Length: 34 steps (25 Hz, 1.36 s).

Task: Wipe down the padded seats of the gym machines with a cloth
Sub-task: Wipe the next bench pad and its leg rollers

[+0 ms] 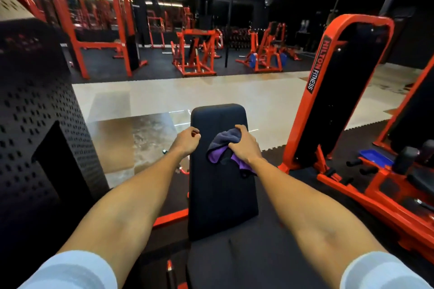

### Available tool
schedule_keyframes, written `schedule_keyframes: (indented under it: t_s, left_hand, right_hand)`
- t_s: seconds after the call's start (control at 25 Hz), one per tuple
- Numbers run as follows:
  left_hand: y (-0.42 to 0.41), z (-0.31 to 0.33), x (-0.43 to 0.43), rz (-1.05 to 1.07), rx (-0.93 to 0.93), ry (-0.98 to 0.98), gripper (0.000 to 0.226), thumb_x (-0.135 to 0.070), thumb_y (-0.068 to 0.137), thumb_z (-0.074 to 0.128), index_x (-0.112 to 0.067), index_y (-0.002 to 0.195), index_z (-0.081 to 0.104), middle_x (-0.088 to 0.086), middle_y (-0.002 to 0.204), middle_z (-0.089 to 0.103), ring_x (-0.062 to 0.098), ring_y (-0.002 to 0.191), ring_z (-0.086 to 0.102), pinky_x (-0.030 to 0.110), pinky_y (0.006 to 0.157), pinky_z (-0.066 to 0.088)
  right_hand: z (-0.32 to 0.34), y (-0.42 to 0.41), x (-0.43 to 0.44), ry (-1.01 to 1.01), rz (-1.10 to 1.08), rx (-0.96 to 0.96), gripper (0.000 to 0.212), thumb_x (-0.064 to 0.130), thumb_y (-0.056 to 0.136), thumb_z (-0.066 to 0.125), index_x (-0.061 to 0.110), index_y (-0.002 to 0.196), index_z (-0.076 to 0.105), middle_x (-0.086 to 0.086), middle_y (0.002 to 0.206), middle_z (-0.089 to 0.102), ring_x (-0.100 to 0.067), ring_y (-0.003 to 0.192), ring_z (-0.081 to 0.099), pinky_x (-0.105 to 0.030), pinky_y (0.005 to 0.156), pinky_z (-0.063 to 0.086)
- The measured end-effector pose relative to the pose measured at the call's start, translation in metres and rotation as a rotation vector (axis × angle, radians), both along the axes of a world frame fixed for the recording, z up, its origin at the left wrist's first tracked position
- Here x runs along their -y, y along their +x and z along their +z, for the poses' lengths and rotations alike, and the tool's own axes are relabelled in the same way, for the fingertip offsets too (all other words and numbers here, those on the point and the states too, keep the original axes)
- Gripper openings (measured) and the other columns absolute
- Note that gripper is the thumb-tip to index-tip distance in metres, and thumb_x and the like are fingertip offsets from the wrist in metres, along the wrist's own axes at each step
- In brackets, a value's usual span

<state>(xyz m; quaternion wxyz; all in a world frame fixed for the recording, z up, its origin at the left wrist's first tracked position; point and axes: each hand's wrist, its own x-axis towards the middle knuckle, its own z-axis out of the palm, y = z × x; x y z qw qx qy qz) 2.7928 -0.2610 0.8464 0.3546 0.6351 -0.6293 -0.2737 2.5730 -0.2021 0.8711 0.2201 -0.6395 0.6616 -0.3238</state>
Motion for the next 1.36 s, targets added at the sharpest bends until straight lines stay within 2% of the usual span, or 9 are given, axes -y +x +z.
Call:
schedule_keyframes:
  t_s: [0.2, 0.4, 0.48, 0.56, 0.68, 0.8, 0.92, 1.12, 1.36]
  left_hand:
    - [0.006, 0.021, 0.088, -0.052, 0.025, -0.057, 0.031, -0.026, 0.099, 0.053, -0.016, 0.127, 0.062, 0.006, 0.126, 0.066, 0.024, 0.114, 0.061, 0.037, 0.102, 0.048]
    - [0.011, 0.012, 0.175, -0.101, 0.105, -0.171, 0.038, -0.024, 0.102, 0.048, -0.012, 0.136, 0.058, 0.006, 0.139, 0.057, 0.024, 0.129, 0.053, 0.037, 0.110, 0.041]
    - [0.008, -0.002, 0.206, -0.154, 0.136, -0.218, 0.034, -0.025, 0.104, 0.043, -0.015, 0.132, 0.060, 0.005, 0.136, 0.059, 0.023, 0.127, 0.053, 0.038, 0.108, 0.042]
    - [0.002, -0.014, 0.222, -0.178, 0.126, -0.264, 0.034, -0.026, 0.106, 0.038, -0.017, 0.128, 0.062, 0.004, 0.131, 0.062, 0.022, 0.122, 0.055, 0.038, 0.103, 0.044]
    - [-0.006, -0.024, 0.242, -0.180, 0.095, -0.276, 0.039, -0.030, 0.108, 0.030, -0.018, 0.122, 0.065, 0.003, 0.125, 0.066, 0.023, 0.116, 0.058, 0.037, 0.097, 0.045]
    - [-0.012, -0.031, 0.254, -0.120, 0.040, -0.371, 0.045, -0.032, 0.106, 0.029, -0.013, 0.115, 0.069, 0.008, 0.116, 0.070, 0.028, 0.108, 0.061, 0.036, 0.089, 0.045]
    - [-0.012, -0.041, 0.259, -0.119, -0.022, -0.497, 0.045, -0.027, 0.104, 0.033, -0.013, 0.120, 0.072, 0.004, 0.121, 0.071, 0.022, 0.112, 0.063, 0.034, 0.097, 0.047]
    - [-0.011, -0.048, 0.261, -0.142, -0.074, -0.513, 0.043, -0.025, 0.104, 0.035, -0.016, 0.120, 0.074, -0.002, 0.122, 0.072, 0.014, 0.117, 0.063, 0.030, 0.104, 0.048]
    - [-0.010, -0.048, 0.267, -0.099, -0.024, -0.554, 0.041, -0.020, 0.102, 0.037, -0.005, 0.112, 0.074, 0.011, 0.111, 0.074, 0.028, 0.103, 0.067, 0.030, 0.090, 0.047]
  right_hand:
    - [0.019, 0.016, 0.086, -0.101, -0.041, 0.056, 0.068, 0.020, 0.086, 0.061, 0.037, 0.147, 0.038, -0.005, 0.146, 0.053, -0.033, 0.126, 0.056, -0.041, 0.100, 0.049]
    - [0.008, 0.050, 0.169, -0.247, -0.131, 0.141, 0.067, 0.010, 0.089, 0.053, 0.039, 0.148, 0.036, 0.005, 0.153, 0.034, -0.033, 0.129, 0.050, -0.044, 0.088, 0.051]
    - [-0.012, 0.067, 0.198, -0.251, -0.119, 0.099, 0.064, 0.015, 0.095, 0.054, 0.038, 0.152, 0.033, 0.005, 0.157, 0.025, -0.032, 0.140, 0.034, -0.048, 0.097, 0.048]
    - [-0.035, 0.080, 0.215, -0.233, -0.092, 0.041, 0.062, 0.039, 0.101, 0.053, 0.039, 0.156, 0.026, 0.006, 0.166, 0.009, -0.027, 0.152, 0.012, -0.049, 0.118, 0.031]
    - [-0.061, 0.100, 0.237, -0.257, -0.195, 0.021, 0.064, 0.061, 0.100, 0.043, 0.040, 0.157, 0.025, 0.006, 0.170, -0.002, -0.020, 0.156, -0.004, -0.046, 0.127, 0.009]
    - [-0.062, 0.102, 0.257, -0.346, -0.291, -0.060, 0.057, 0.062, 0.097, 0.039, 0.038, 0.148, 0.043, 0.000, 0.168, 0.017, -0.025, 0.156, 0.009, -0.047, 0.126, 0.016]
    - [-0.071, 0.063, 0.282, -0.497, -0.314, -0.211, 0.051, 0.049, 0.093, 0.047, 0.034, 0.141, 0.054, -0.002, 0.162, 0.034, -0.029, 0.151, 0.026, -0.048, 0.123, 0.025]
    - [-0.066, 0.003, 0.307, -0.309, -0.519, 0.141, 0.044, 0.048, 0.100, 0.050, 0.037, 0.143, 0.049, 0.003, 0.161, 0.029, -0.033, 0.145, 0.031, -0.054, 0.113, 0.036]
    - [-0.080, 0.095, 0.271, -0.502, -0.424, -0.091, 0.051, 0.060, 0.096, 0.049, 0.036, 0.142, 0.055, 0.001, 0.162, 0.033, -0.029, 0.148, 0.027, -0.047, 0.120, 0.026]
